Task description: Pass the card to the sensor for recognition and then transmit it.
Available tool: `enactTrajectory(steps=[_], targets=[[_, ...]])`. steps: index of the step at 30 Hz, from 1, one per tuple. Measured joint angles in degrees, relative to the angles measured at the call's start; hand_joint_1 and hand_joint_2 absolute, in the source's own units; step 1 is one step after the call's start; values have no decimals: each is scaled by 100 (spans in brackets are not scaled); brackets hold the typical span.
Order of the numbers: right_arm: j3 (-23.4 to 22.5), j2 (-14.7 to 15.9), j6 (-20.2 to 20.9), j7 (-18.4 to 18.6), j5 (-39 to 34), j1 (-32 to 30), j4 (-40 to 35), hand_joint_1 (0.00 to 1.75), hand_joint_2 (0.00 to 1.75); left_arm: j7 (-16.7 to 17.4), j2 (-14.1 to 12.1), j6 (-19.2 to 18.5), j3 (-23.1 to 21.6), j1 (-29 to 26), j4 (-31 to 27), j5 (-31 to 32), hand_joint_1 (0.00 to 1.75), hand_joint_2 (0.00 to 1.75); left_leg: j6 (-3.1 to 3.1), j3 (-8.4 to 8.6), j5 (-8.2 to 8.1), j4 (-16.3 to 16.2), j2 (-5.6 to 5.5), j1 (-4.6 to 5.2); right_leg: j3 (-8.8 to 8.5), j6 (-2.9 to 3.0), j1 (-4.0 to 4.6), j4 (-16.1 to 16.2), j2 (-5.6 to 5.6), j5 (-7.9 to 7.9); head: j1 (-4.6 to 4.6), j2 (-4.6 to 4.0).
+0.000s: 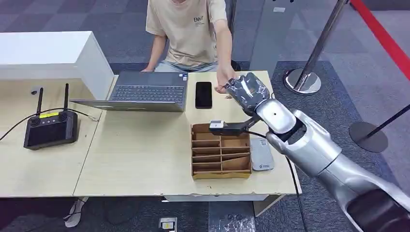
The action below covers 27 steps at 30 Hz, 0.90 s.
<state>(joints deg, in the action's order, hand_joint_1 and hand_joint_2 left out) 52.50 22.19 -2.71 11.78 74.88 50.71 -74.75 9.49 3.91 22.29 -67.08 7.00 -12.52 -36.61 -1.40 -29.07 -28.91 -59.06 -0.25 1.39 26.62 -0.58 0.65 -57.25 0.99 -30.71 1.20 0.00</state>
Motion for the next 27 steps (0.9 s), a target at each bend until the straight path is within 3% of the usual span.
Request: enactTrajectory(steps=[3, 8, 10, 11, 12, 14, 15, 20, 27], targets=[[203, 28, -110, 35, 151, 56, 170, 175, 175, -11, -11, 0, 0, -5, 0, -17, 0, 175, 0, -3, 0, 0, 2, 0, 3, 0, 0, 0, -1, 0, 0, 0], [459, 162, -715, 304, 516, 86, 393, 175, 175, -24, -33, 2, 0, -14, 0, -55, 0, 175, 0, -1, 0, -2, 3, 1, 3, 0, -2, 1, -1, 0, 0, 0], [491, 227, -776, 358, 540, 80, 454, 148, 175, 4, -35, 2, 0, -12, 0, -59, 0, 175, 0, -2, 0, -2, 2, 1, 3, 0, -2, 1, -1, 0, 0, 0], [507, 238, -780, 374, 542, 79, 470, 38, 175, 11, -35, 2, 2, -14, 0, -61, 0, 175, 0, 0, 0, -3, 2, 1, 4, 0, -2, 1, -1, 0, 0, 0], [518, 275, -791, 407, 540, 71, 494, 0, 175, 26, -37, 0, 0, -17, 0, -61, 0, 175, 0, -1, 0, -3, 2, 2, 3, 0, -2, 1, -1, 0, 0, 0], [518, 319, -828, 468, 485, 29, 535, 0, 175, 83, -42, -20, 0, -16, 0, -57, 0, 175, 0, 1, 0, -4, 2, 1, 4, 0, -2, 1, -1, 1, -4, 0], [518, 354, -837, 508, 430, 2, 561, 0, 0, 111, -44, -26, 0, -16, 0, -55, 0, 175, 0, 1, 0, -4, 2, 2, 2, 0, -2, 1, -1, 1, 2, 0], [433, 454, -969, 690, 143, -148, 581, 0, 0, 133, -50, -17, 0, -17, 0, -41, 0, 175, 0, 4, 0, -4, 3, 1, 2, 0, -2, 1, -2, 1, -2, 0], [-265, 662, -1974, 1264, -519, -767, 49, 0, 0, 214, -55, 2, 0, -22, 0, 0, 0, 175, 0, 6, -1, -4, 1, -1, 0, 0, -1, 2, -2, 0, -2, 0]])
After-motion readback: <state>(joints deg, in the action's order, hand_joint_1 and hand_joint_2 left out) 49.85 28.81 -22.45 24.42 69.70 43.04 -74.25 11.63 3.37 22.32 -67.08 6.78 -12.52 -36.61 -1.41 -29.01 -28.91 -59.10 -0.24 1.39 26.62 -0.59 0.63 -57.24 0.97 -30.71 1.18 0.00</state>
